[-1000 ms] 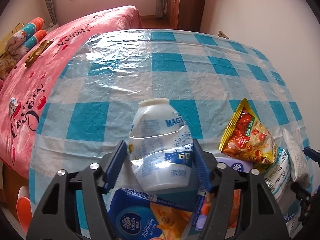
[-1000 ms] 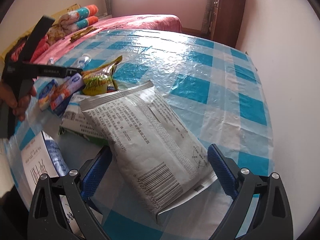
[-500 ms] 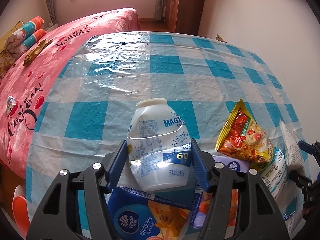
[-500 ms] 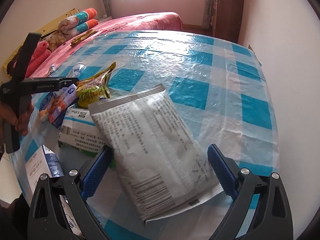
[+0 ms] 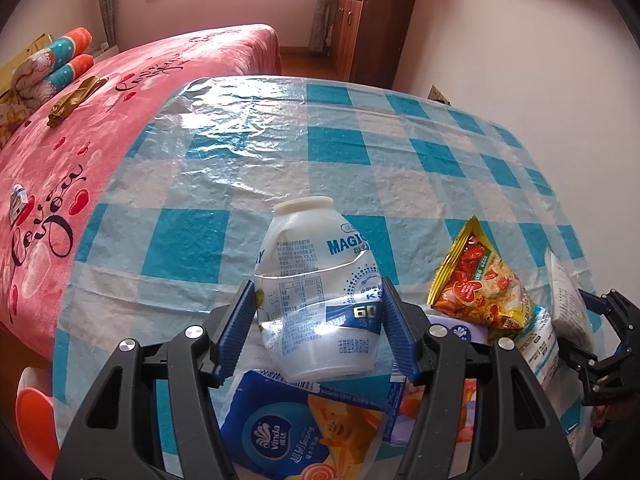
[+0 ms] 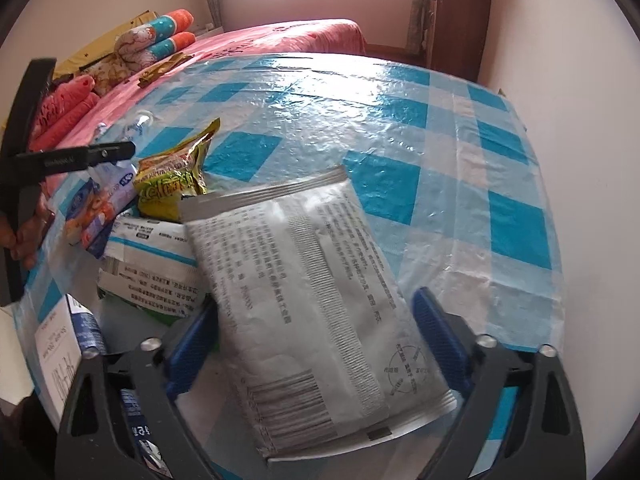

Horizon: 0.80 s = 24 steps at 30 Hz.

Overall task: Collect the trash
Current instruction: 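Grasp the white MAGIC bottle with the left tool while the right tool grasps the white printed packet, then carry the bottle and packet to the orange bucket and open both tools over it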

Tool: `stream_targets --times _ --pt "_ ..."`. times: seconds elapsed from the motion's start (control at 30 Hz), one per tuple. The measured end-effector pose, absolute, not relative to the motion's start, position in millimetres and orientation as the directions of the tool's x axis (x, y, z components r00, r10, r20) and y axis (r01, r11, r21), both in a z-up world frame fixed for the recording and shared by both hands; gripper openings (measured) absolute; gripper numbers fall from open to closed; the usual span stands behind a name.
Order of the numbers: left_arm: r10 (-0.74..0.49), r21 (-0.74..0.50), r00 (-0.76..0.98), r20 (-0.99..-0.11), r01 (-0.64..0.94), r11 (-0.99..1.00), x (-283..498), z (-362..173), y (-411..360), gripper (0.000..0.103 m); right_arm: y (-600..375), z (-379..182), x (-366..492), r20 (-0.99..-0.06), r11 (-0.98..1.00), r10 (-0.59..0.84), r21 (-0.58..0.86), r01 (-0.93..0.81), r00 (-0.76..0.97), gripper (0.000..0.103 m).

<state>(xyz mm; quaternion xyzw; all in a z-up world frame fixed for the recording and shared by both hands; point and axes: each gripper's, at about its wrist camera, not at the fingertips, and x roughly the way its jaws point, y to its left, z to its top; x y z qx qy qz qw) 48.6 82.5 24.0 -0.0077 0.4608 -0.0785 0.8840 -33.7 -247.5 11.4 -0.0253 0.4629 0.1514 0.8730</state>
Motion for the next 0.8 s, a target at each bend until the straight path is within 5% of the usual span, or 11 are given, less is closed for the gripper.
stream_targets --times 0.47,0.8 --pt "-0.180 -0.118 0.594 -0.784 0.143 0.983 27.6 39.1 89.6 0.062 -250.0 26.4 -46.2 -0.781 0.969 0.221 0.107 -0.223 0.584 0.062" --pt "-0.197 -0.131 0.619 -0.760 0.150 0.980 4.6 53.4 99.1 0.063 -246.7 41.4 -57.8 -0.759 0.974 0.210 0.106 -0.202 0.616 0.057"
